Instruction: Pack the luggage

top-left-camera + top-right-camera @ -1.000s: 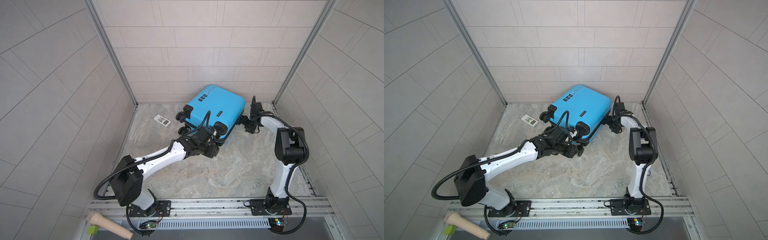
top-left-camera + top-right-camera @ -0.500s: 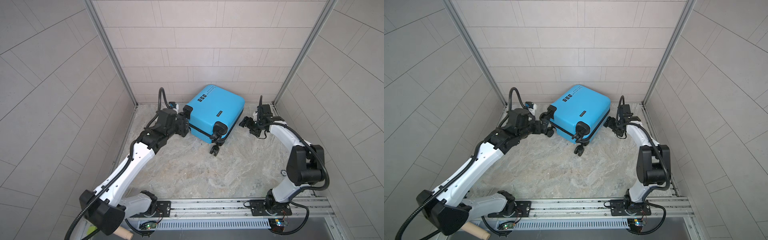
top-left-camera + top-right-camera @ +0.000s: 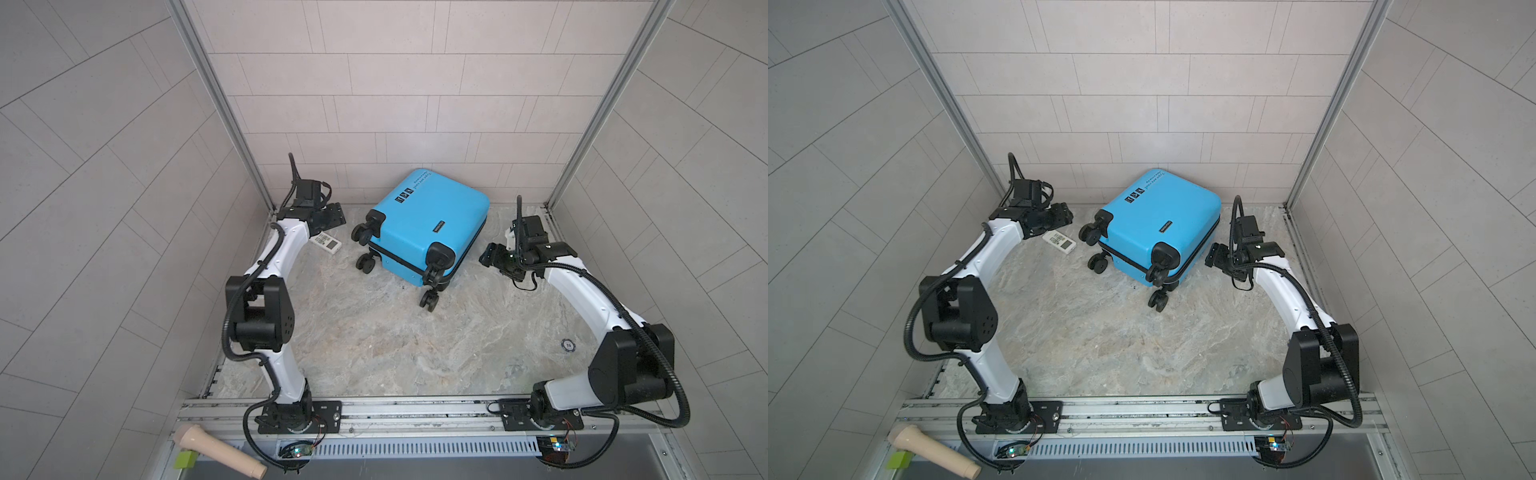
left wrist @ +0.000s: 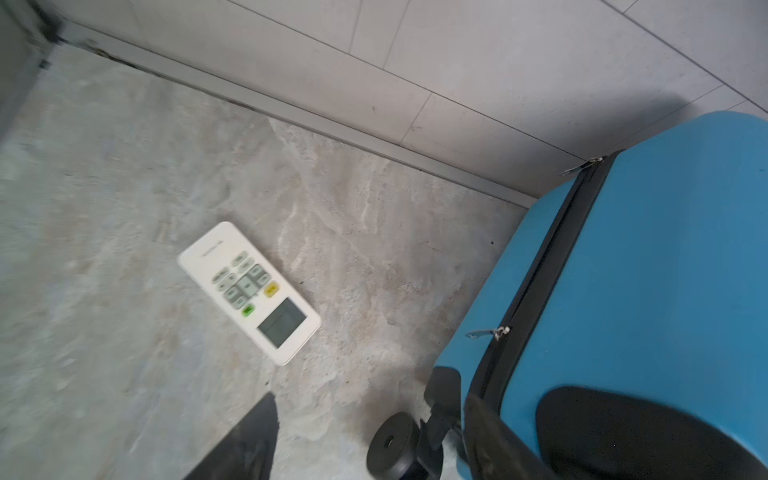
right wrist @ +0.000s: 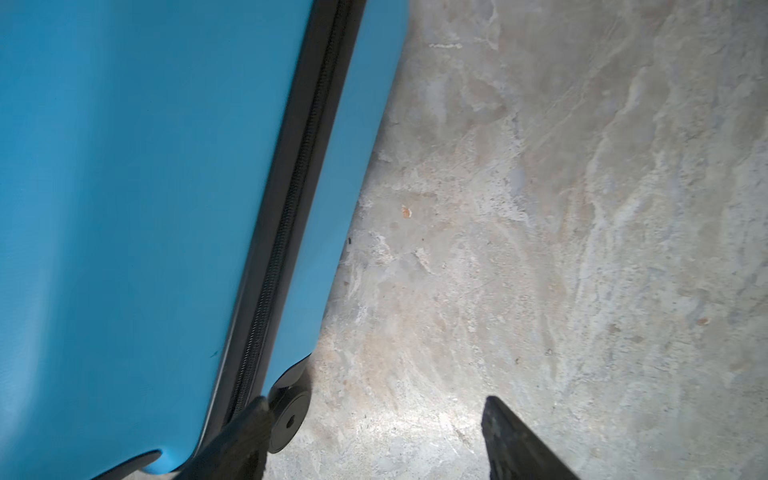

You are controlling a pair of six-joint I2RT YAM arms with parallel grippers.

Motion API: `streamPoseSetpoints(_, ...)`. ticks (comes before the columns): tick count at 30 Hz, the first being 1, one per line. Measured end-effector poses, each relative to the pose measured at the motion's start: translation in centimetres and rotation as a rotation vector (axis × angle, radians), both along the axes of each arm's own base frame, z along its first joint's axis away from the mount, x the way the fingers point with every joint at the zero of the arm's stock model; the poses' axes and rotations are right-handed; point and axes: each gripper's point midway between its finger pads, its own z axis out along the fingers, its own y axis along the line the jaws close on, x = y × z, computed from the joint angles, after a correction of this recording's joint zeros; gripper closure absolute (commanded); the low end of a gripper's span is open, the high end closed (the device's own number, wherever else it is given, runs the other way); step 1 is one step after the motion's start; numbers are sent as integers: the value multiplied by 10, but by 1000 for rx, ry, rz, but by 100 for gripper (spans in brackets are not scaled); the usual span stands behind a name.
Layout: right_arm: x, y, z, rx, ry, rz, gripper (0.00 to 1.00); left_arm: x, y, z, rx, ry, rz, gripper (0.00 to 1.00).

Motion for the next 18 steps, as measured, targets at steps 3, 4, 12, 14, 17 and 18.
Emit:
streamPoseSetpoints(3,18,-14,-13,-6,41,-35,25,10,-20,-29,-30,52,-63,31)
streamPoseSetpoints(4,26,-18,-19,-6,56,-44,26,11,-26,-37,-37,68,-84,31)
streamPoseSetpoints(12,75,-34,-69,22,161,-76,26,12,-55,-63,-83,114,-179,33)
streamPoseSetpoints(14,82,-36,-78,36,177,-78,25,12,-58,-62,-77,108,-200,32)
streamPoseSetpoints(17,90,-40,-87,55,192,-85,25,8,-69,-63,-62,99,-237,33)
streamPoseSetpoints(18,93,-42,-89,60,193,-87,24,6,-72,-62,-57,94,-246,33)
